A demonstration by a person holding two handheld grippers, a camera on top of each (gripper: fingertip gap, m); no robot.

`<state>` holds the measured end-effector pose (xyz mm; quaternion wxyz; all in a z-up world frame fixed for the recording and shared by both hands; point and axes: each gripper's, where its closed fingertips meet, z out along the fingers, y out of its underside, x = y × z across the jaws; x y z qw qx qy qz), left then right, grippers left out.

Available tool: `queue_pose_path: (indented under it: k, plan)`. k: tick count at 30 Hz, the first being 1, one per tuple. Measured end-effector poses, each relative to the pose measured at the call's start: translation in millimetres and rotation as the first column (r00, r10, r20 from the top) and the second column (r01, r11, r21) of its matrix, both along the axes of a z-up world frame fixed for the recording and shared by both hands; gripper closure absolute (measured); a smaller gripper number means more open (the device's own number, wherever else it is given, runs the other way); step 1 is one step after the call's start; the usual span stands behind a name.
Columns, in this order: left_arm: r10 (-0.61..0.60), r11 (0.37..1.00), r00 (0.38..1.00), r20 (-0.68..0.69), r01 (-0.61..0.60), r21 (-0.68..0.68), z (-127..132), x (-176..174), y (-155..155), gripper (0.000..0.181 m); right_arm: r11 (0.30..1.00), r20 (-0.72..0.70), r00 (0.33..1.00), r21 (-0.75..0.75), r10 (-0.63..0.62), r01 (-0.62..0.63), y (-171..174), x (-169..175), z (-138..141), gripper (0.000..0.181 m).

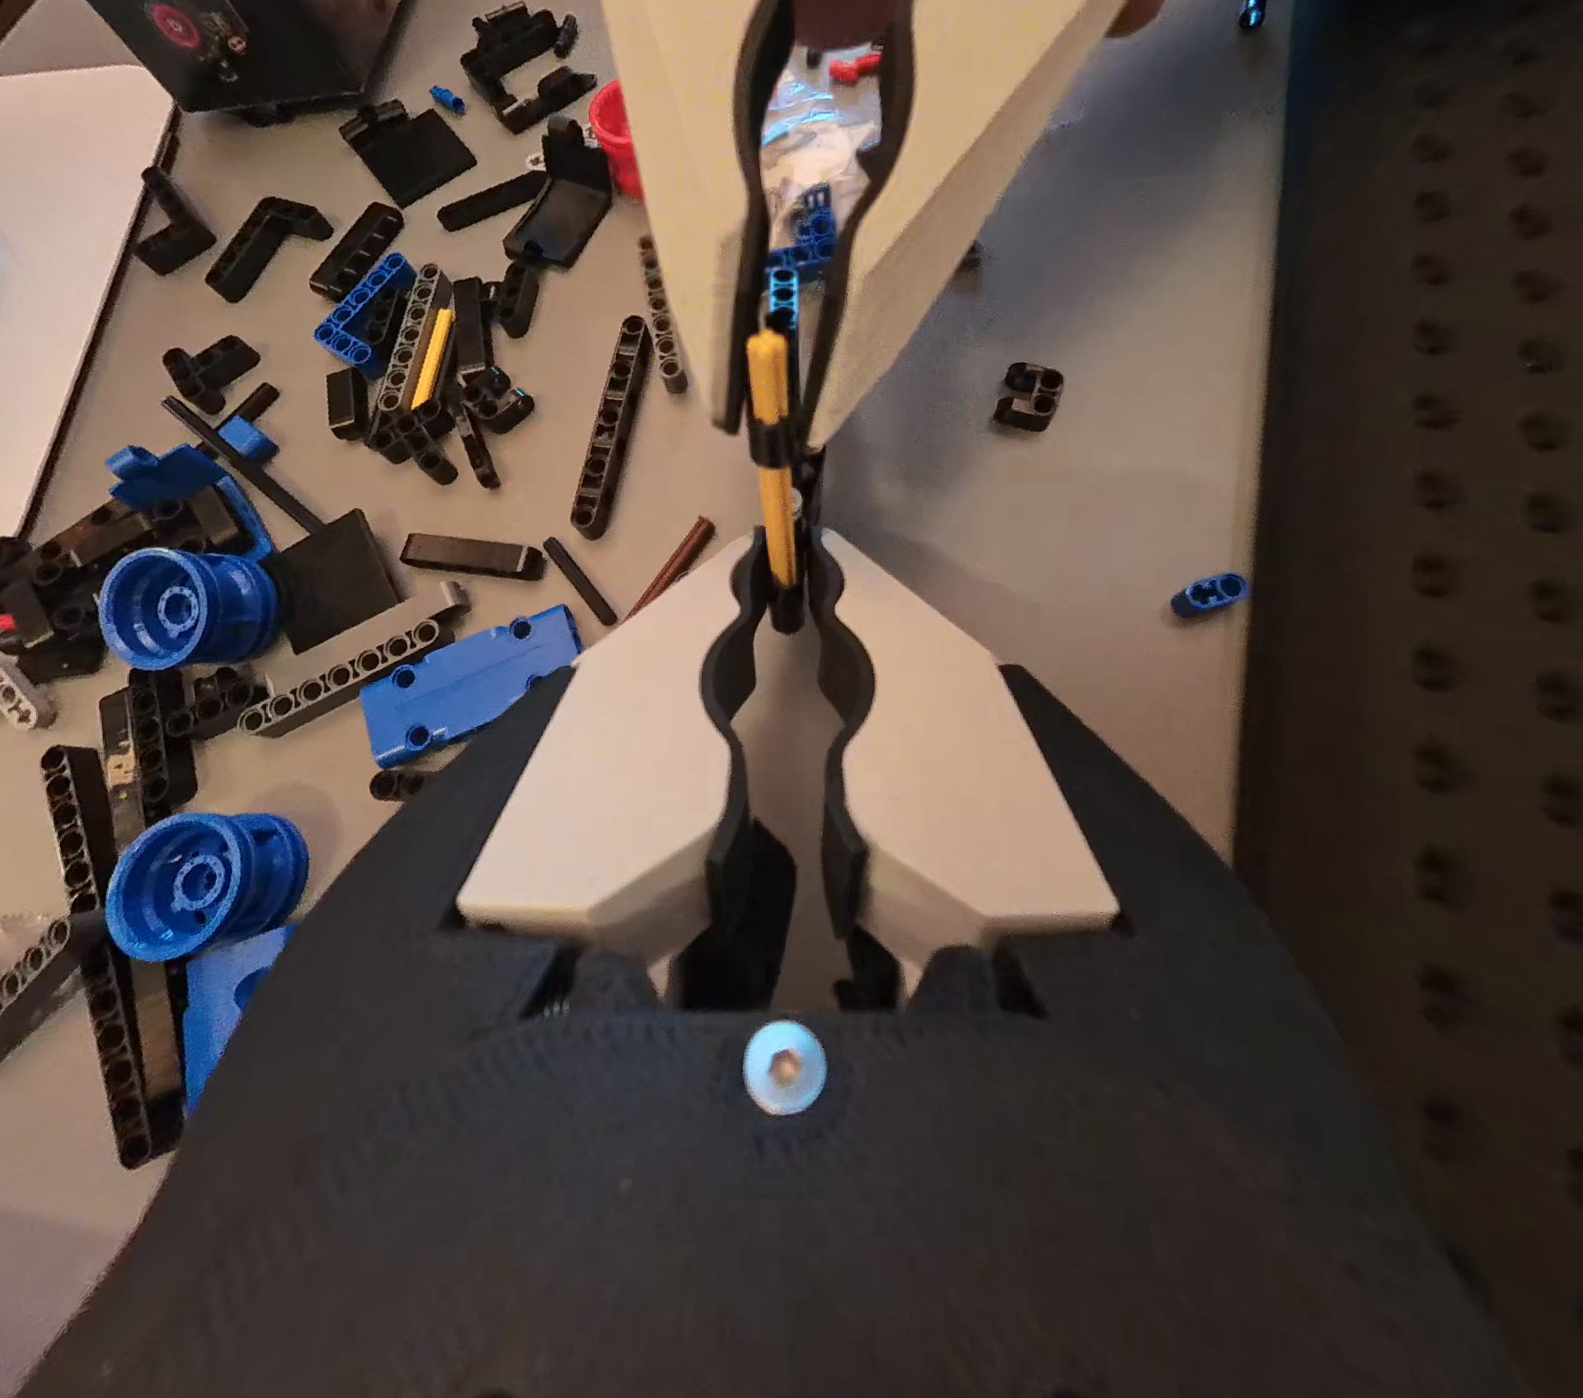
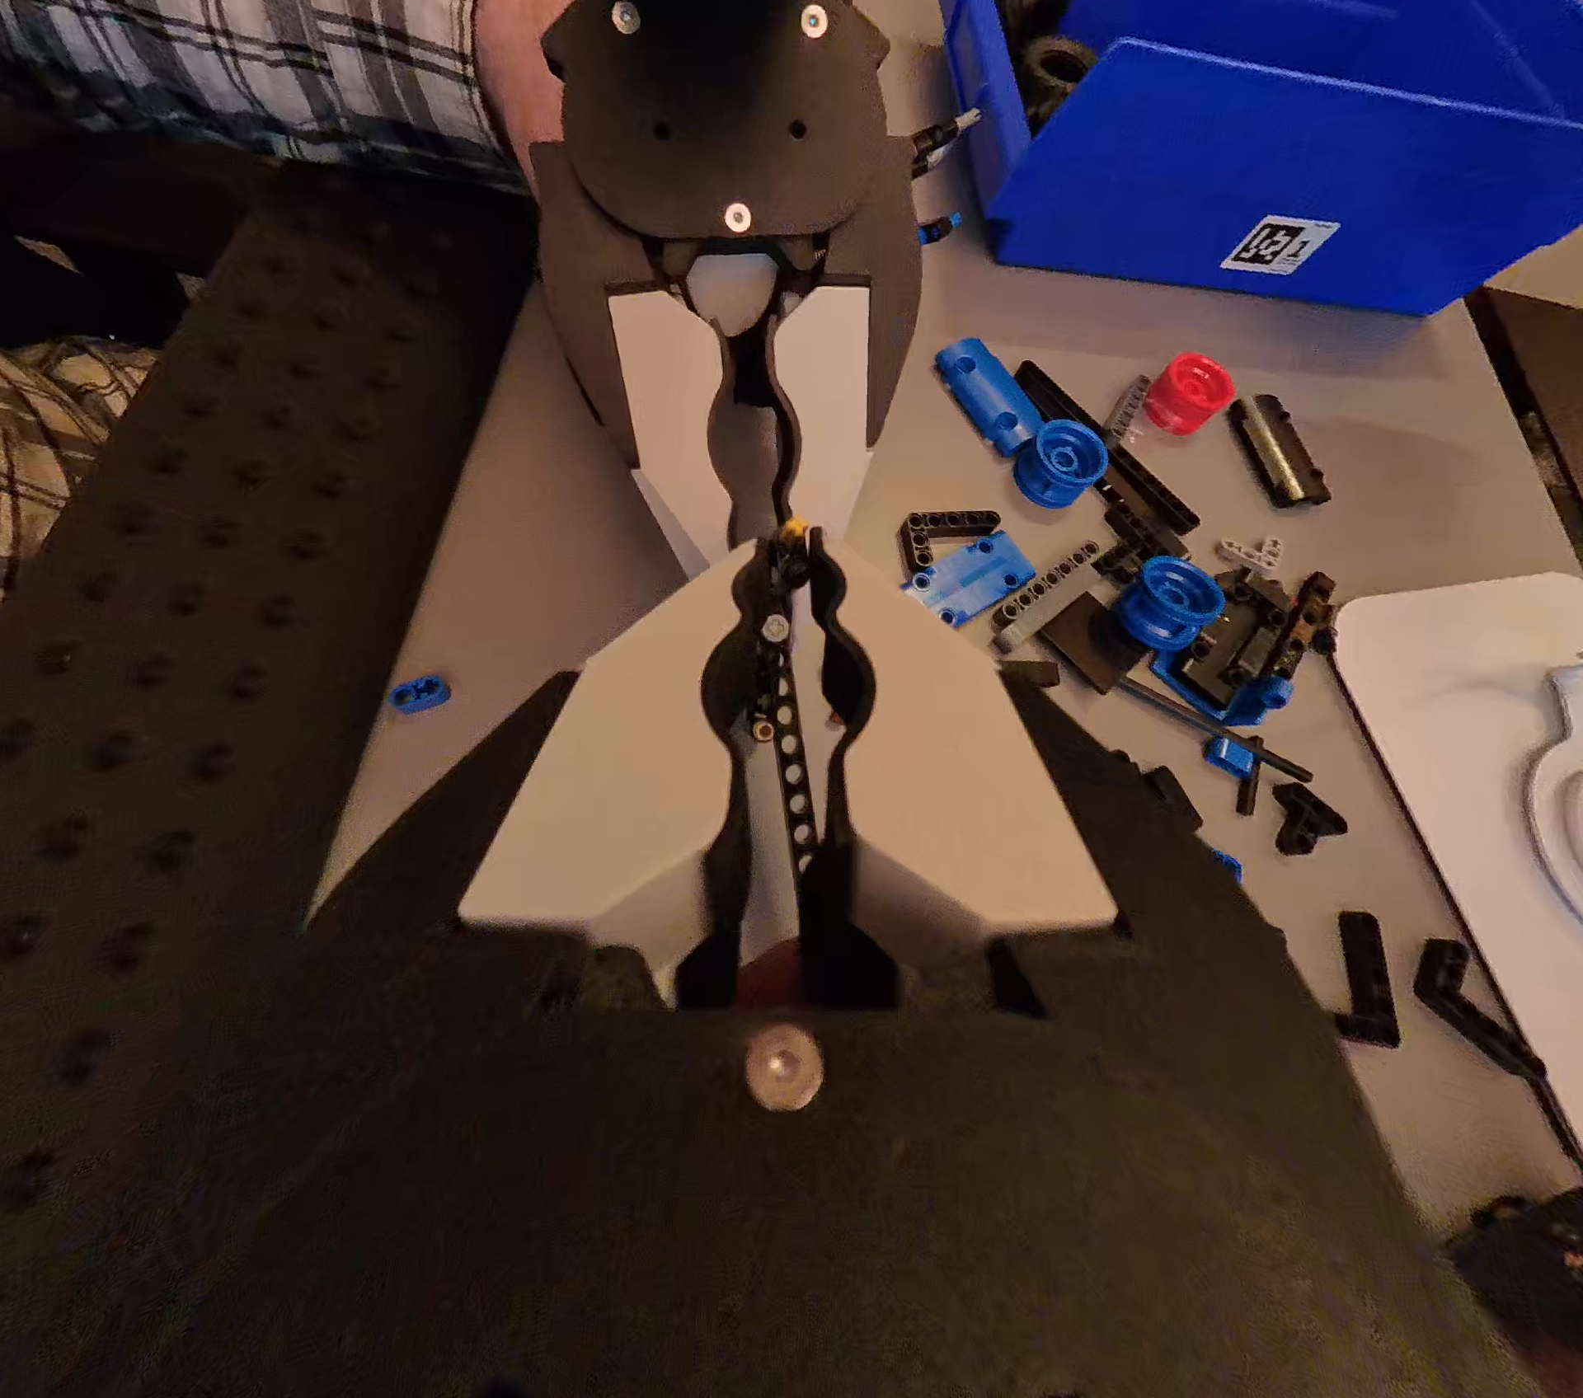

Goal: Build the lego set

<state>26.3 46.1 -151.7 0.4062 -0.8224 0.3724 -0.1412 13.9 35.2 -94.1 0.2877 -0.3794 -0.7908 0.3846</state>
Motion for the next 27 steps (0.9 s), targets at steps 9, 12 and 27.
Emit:
queue_pose_path:
  k: [9,12,27]
  plan:
    - [0.013,0.999,1.000,-0.026,-0.012,0.047,3,-4,3,0.176,0.989,0.002,0.999,-0.142,-0.036,0.036,9,6,7,0.175]
    - [0.018,0.998,0.998,-0.052,-0.015,0.055,3,-4,4,0.176,0.994,-0.003,0.999,-0.107,-0.033,0.032,7,8,7,0.175]
    - [0.031,0.998,0.985,-0.172,-0.021,0.063,-6,-1,7,0.177,0.989,0.077,0.996,0.139,-0.053,0.042,1,10,-2,0.175]
